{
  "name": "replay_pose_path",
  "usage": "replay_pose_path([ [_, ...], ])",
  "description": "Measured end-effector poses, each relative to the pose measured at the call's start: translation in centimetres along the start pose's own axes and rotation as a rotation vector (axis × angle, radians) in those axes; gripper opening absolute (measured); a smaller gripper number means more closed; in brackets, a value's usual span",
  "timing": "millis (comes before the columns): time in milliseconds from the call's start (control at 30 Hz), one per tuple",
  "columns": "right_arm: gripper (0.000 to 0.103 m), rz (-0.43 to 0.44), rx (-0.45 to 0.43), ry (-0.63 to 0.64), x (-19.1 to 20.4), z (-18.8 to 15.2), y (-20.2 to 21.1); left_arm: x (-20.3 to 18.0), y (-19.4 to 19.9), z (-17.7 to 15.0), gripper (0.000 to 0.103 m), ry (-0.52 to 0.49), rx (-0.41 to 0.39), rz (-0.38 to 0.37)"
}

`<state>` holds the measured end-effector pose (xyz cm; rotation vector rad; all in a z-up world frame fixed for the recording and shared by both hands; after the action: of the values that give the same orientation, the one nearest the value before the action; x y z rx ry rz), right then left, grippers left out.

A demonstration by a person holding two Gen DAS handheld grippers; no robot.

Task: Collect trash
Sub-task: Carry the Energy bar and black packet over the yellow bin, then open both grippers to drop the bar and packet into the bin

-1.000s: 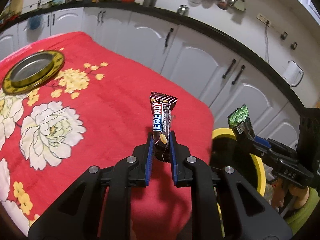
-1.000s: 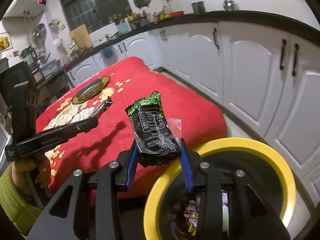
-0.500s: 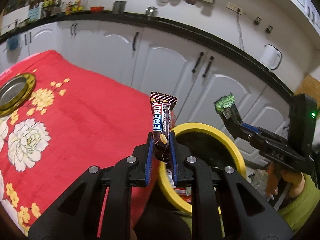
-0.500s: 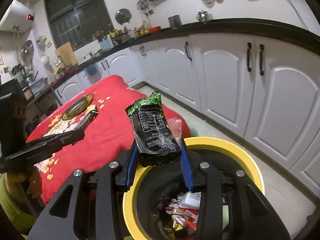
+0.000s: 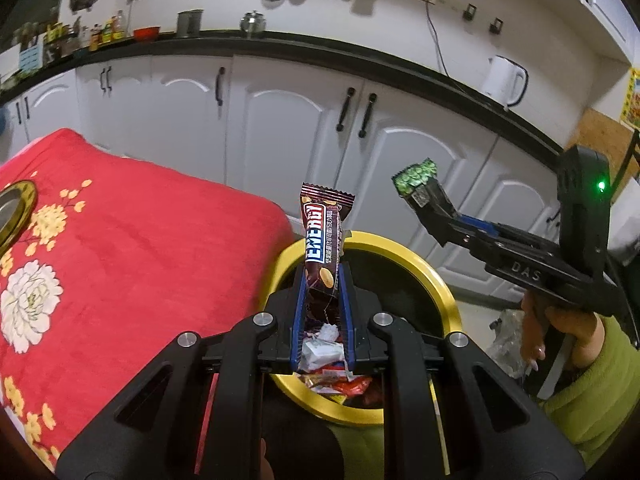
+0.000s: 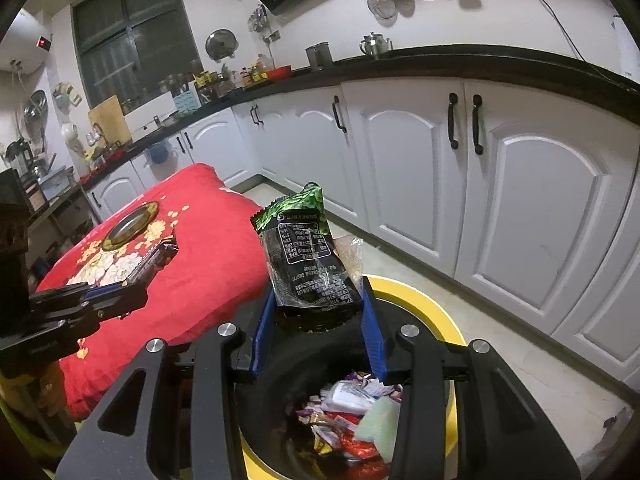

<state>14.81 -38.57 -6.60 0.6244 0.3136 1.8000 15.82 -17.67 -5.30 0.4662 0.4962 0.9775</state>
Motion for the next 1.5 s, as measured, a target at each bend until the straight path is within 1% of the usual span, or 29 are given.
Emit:
replay_pose_path([
  [367, 0.04, -0.017, 0.079, -0.026, -1.7, -1.9, -0.4, -2.5, -2.1, -1.4, 0.01, -0.057, 0.062, -0.034],
  [733, 0.042, -0.017, 0.131, -0.052, -2.9, -3.4, -1.2, -3.1, -4.1, -2.8, 0.01, -0.059, 0.127, -0.04],
  [900, 0.047, -0.021, 0.138, -0.06, -3.3, -3.7, -1.2, -3.1, -4.8, -3.1, 0.01, -0.051, 0.142, -0.042],
  [967, 0.049, -0.023, 0.139, -0.065, -3.6, -3.8, -1.2, -3.1, -5.1, -3.1, 0.017, -0.053, 0.148, -0.04],
  [1000, 0.049, -0.027, 0.141, -0.067, -3.8, -3.8, -1.2, -3.1, -5.2, -3.1, 0.022, -0.052, 0.15, -0.039],
  [1067, 0.053, -0.032, 0.141, -0.07, -4.0, -3.9, -1.1, -3.2, -5.3, -3.2, 0.027, -0.052, 0.152, -0.039],
  [1133, 0.055, -0.036, 0.143, -0.07, -4.2, -3.9, -1.0, -3.2, -5.4, -3.2, 0.035, -0.052, 0.153, -0.036],
  [1167, 0.056, -0.038, 0.143, -0.069, -4.2, -3.9, -0.9, -3.2, -5.4, -3.2, 0.036, -0.051, 0.153, -0.036],
  [1200, 0.057, -0.04, 0.142, -0.068, -4.2, -4.0, -0.9, -3.1, -5.4, -3.3, 0.041, -0.05, 0.153, -0.033],
  [1233, 0.058, -0.042, 0.141, -0.067, -4.2, -4.0, -0.8, -3.0, -5.4, -3.2, 0.049, -0.047, 0.153, -0.029],
  [1300, 0.06, -0.043, 0.138, -0.066, -4.2, -4.0, -0.6, -2.9, -5.3, -3.2, 0.051, -0.04, 0.149, -0.027],
  [1367, 0.064, -0.042, 0.133, -0.065, -4.2, -3.9, -0.5, -2.7, -5.1, -3.1, 0.056, -0.035, 0.144, -0.016],
  [1433, 0.068, -0.042, 0.123, -0.06, -4.1, -3.8, -0.3, -2.5, -5.0, -2.9, 0.067, -0.024, 0.137, -0.009],
  [1467, 0.07, -0.041, 0.118, -0.057, -4.0, -3.7, -0.1, -2.4, -4.8, -2.8, 0.069, -0.017, 0.133, -0.006],
  [1500, 0.071, -0.041, 0.112, -0.055, -3.9, -3.6, 0.0, -2.2, -4.7, -2.7, 0.074, -0.01, 0.128, 0.001],
])
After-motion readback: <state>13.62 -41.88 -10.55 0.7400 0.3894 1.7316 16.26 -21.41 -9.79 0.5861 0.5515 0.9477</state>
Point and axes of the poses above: each gripper's, at about its wrist camera, not at the fingertips, and y roughly against the way its jaws point, x to its left, z to its top, the point moved 2 cm from there along -y, roughly the way its jaws point, and after that the axes turned 4 degrees about -x, right-handed, at the moved point
